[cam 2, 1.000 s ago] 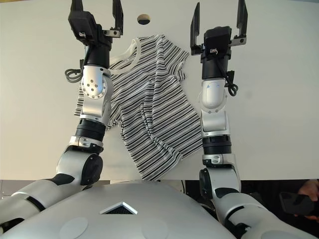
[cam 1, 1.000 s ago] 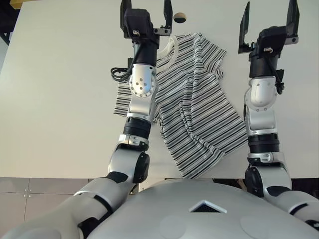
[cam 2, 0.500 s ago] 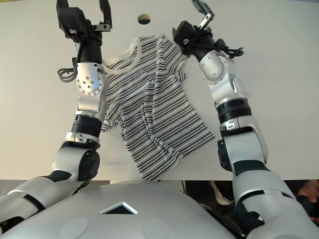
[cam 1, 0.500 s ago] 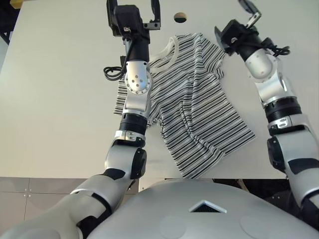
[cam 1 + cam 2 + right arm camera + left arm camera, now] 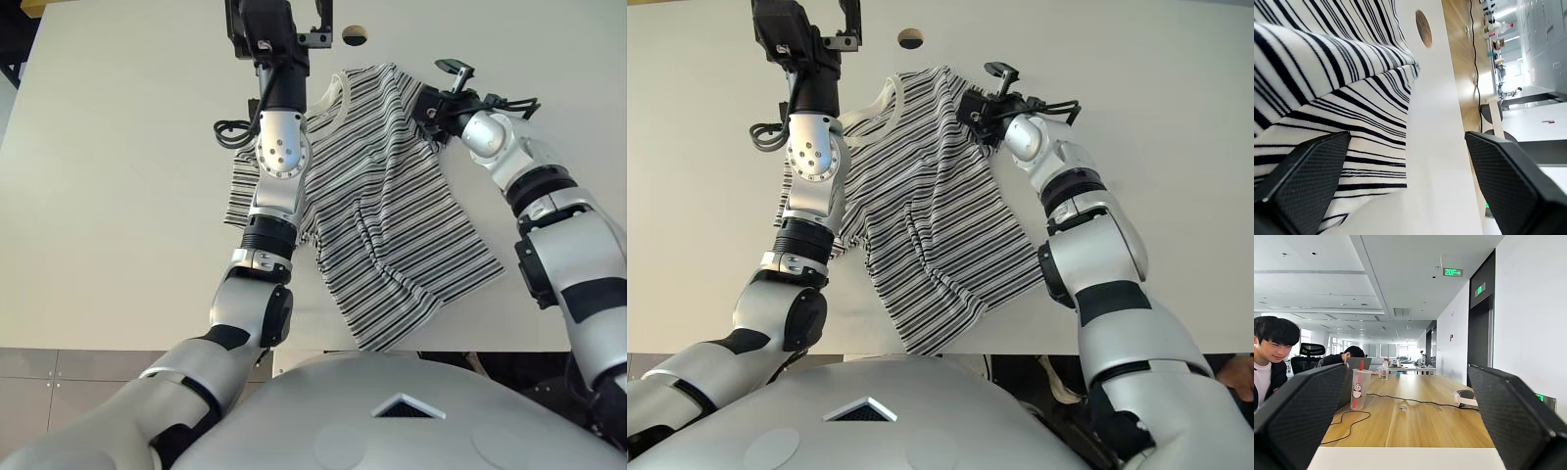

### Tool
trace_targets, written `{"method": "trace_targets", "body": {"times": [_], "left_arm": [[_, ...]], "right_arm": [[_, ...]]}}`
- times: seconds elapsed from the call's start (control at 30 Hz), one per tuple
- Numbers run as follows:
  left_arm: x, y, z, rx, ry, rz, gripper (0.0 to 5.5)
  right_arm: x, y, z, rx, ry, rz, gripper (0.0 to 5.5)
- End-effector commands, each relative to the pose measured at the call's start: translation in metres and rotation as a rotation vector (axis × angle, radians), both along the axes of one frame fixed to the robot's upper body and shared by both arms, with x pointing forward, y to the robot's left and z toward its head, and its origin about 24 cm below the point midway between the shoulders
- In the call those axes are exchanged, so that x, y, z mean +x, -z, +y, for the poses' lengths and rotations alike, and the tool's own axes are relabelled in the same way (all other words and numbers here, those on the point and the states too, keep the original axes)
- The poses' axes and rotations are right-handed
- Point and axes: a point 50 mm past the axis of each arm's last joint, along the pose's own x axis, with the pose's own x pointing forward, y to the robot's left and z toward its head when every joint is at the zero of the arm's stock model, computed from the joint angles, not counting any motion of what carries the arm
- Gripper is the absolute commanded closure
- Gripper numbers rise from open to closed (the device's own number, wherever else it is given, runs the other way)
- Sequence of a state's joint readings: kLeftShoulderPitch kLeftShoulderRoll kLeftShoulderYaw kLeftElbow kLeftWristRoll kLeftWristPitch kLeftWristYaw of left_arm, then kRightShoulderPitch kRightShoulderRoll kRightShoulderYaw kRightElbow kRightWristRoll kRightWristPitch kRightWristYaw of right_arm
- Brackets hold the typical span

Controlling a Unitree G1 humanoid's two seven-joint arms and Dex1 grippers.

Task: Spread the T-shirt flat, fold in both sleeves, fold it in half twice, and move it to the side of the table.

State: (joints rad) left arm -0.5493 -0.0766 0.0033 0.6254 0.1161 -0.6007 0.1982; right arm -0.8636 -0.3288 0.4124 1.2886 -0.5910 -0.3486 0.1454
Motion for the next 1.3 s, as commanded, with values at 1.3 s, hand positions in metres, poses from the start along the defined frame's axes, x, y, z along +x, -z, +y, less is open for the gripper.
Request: {"method": "trace_targets", "body": {"times": [1.3], "left_arm": [[-0.096, 0.092, 0.066, 1.699, 0.899, 0.05, 0.92]], "right_arm": [[-0.102, -0.076, -0.057, 0.412, 0.151, -0.56, 1.17]]}}
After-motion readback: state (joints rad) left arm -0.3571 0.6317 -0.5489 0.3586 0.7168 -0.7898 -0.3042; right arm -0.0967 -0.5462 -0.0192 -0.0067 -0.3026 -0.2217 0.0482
